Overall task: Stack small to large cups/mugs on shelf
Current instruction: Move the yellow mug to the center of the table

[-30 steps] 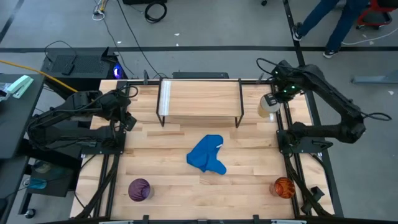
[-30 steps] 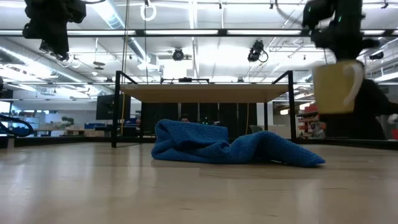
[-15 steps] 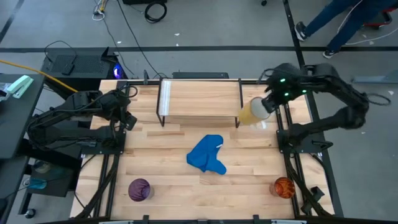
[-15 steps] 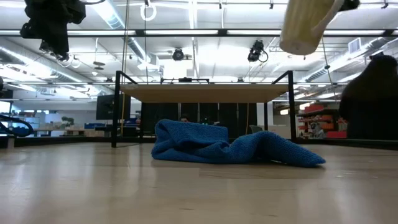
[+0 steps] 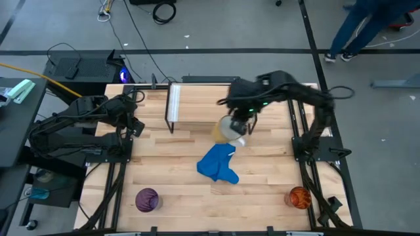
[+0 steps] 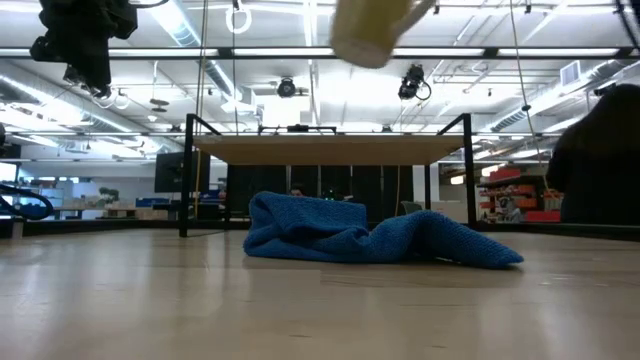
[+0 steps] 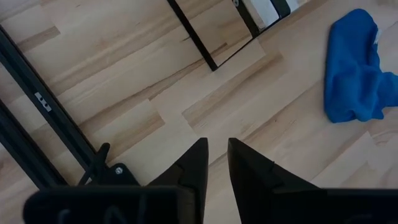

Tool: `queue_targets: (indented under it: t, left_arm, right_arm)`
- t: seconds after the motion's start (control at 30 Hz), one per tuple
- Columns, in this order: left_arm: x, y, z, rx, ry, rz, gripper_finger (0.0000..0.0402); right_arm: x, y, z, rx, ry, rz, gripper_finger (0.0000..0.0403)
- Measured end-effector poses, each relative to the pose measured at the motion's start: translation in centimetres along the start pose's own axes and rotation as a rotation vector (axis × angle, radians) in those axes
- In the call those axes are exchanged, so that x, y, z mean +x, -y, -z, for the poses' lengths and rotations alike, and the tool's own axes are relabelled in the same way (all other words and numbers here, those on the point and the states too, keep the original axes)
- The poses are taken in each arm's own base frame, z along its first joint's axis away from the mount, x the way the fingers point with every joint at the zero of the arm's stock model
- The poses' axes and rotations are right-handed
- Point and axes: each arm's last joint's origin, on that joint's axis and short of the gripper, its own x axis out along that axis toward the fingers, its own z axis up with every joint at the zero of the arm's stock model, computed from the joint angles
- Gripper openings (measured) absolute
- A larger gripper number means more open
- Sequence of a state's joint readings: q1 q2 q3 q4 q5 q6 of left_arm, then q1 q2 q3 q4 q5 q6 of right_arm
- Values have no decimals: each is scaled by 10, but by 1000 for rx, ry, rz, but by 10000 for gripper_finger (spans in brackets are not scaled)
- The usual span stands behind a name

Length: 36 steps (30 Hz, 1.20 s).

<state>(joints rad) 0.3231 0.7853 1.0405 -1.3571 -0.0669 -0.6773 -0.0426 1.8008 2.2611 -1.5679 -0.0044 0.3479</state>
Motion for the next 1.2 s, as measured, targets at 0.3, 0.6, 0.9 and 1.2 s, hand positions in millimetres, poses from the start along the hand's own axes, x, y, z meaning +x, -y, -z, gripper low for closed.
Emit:
queue_targets:
  t: [0.3, 0.6, 0.9, 1.2]
  left_arm:
    - [0, 0, 0, 0, 0, 0, 62]
    - [0, 0, 0, 0, 0, 0, 68]
    - [0, 0, 0, -1, 0, 0, 60]
    - [0, 0, 0, -15, 0, 0, 66]
  right_arm:
    - [71, -14, -39, -86, -33, -13, 12]
    - [146, -23, -64, -107, -17, -28, 12]
    - [197, -26, -70, -97, -49, -36, 12]
    - [231, -24, -71, -46, -86, -44, 12]
